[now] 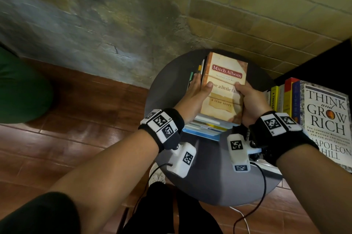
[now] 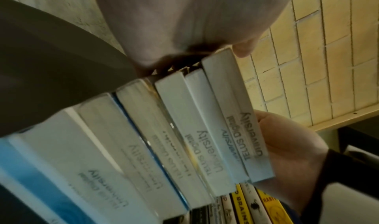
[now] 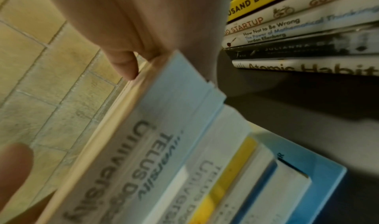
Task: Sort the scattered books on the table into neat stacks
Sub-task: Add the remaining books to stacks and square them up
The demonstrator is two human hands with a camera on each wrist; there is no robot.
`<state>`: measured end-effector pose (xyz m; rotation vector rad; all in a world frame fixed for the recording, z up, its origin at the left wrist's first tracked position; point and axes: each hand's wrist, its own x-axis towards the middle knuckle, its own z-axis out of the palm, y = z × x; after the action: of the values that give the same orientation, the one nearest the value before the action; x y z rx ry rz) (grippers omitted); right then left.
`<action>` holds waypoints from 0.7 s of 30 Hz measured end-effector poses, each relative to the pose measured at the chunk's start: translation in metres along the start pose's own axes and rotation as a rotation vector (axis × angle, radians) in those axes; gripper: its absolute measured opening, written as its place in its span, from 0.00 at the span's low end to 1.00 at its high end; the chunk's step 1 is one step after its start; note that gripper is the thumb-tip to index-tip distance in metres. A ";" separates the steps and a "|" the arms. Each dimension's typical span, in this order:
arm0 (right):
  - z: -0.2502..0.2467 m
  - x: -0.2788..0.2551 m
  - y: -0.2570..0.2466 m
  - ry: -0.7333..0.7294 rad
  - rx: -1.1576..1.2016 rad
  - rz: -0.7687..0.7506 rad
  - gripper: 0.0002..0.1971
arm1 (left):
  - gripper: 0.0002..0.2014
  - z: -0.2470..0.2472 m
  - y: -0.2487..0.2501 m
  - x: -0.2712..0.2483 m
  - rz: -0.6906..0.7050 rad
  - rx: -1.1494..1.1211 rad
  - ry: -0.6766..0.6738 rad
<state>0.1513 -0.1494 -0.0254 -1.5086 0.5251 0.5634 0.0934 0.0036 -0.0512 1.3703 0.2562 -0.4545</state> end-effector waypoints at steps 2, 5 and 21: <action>0.001 0.004 -0.004 0.021 -0.012 -0.004 0.19 | 0.41 -0.005 0.006 -0.002 -0.035 -0.078 0.075; 0.004 0.015 -0.023 0.135 -0.185 -0.105 0.30 | 0.30 -0.016 0.009 0.000 -0.001 -0.159 0.139; 0.015 0.039 -0.061 0.004 -1.024 -0.265 0.44 | 0.67 -0.015 -0.046 -0.018 0.175 0.279 0.007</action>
<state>0.2195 -0.1327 -0.0033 -2.4967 -0.0117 0.6538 0.0579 0.0149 -0.0868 1.6520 0.0788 -0.3482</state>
